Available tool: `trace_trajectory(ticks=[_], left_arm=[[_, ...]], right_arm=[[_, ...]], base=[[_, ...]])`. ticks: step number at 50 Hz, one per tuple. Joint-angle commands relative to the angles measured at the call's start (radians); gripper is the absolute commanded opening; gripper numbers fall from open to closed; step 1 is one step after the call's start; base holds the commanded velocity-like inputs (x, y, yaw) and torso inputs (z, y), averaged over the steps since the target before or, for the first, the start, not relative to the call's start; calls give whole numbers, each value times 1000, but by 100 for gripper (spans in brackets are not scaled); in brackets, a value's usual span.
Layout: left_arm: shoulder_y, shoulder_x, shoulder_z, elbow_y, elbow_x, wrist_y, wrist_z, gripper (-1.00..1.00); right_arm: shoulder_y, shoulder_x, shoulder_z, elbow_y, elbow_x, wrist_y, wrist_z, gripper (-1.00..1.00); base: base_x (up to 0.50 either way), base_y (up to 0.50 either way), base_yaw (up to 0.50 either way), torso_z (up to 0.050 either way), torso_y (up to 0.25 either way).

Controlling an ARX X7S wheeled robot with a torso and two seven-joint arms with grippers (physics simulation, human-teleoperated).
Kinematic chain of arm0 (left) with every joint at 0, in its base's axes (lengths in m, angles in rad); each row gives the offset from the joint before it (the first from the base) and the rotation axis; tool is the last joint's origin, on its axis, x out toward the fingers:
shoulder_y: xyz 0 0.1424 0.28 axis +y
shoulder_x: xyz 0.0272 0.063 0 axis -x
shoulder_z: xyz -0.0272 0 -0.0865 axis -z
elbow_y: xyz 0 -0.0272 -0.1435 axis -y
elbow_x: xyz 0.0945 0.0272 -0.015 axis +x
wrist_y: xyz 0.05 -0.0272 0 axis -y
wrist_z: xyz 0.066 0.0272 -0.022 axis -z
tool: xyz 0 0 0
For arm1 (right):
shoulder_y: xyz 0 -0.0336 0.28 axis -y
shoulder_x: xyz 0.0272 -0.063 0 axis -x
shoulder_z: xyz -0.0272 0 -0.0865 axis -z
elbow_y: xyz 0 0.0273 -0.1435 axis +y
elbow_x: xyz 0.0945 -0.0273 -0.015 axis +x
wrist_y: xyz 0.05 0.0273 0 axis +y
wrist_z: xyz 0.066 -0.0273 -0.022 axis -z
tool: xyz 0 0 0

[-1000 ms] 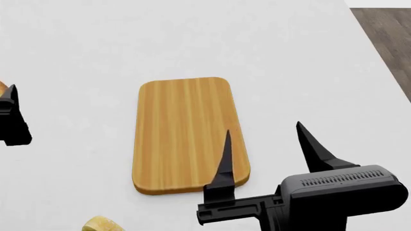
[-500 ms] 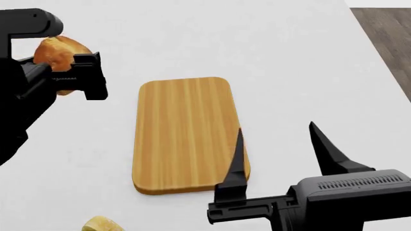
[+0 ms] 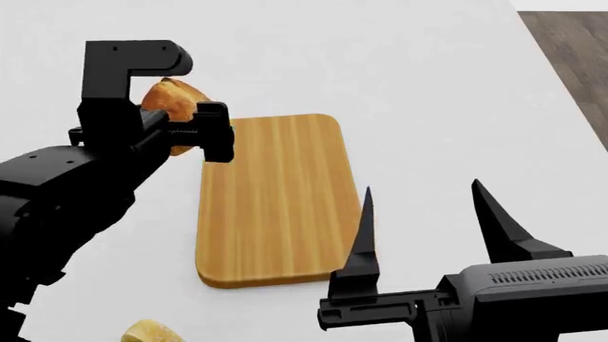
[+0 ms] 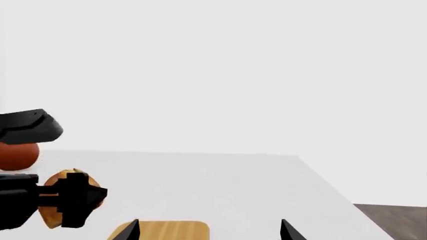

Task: Place the bread and cheese on the cutting board.

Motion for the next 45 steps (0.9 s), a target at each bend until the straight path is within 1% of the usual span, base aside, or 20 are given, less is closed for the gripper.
trace_trajectory(ticks=[1,20,34,45], left_arm=[[-13,48,51,-146,9,86,18,-100],[10,47,139,-137,-2,45,7,-100],[85,30,176,-9,-39,-12,-30,-100],[90,28,195,-5,-49,-8,-38,-100]], right_arm=[[-5,4,7,0,11,-9,-1,100],[-13,14,21,-13,26,-19,4,100],[-13,19,17,-28,33,-11,14,100],[-9,22,11,-22,33,-15,15,100]], base=[[0,0,0,0,0],[0,0,0,0,0],[0,0,0,0,0],[0,0,0,0,1]])
